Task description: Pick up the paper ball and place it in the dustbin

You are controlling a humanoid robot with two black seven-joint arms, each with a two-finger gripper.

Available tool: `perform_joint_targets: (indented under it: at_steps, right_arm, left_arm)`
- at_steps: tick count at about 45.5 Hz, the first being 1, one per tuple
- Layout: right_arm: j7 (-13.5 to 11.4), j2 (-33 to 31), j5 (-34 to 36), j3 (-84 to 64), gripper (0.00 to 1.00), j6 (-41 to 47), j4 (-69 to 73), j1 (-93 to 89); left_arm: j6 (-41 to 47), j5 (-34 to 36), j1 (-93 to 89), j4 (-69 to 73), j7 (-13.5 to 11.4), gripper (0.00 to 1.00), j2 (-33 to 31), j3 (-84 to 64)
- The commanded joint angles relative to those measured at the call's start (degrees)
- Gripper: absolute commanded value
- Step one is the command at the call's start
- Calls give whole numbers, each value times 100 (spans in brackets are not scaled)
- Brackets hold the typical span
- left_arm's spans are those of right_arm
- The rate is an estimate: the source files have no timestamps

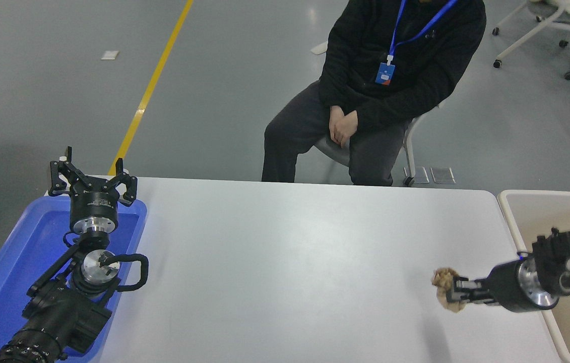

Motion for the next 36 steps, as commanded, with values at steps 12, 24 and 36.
perform_joint_targets:
  at_steps: [12, 24, 36]
  right_arm:
    - [-28, -530, -403, -1014, 0, 2015, 158, 2843]
    - [-72, -1048, -236, -1093, 0, 2147, -316, 3336]
    - [-151, -2050, 484, -1093, 0, 1884, -1731, 3354]
  left_arm:
    - [0, 0, 7, 0, -1, 99, 0, 0]
    - [0, 0, 7, 0, -1, 99, 0, 0]
    - [0, 0, 7, 0, -1, 99, 0, 0]
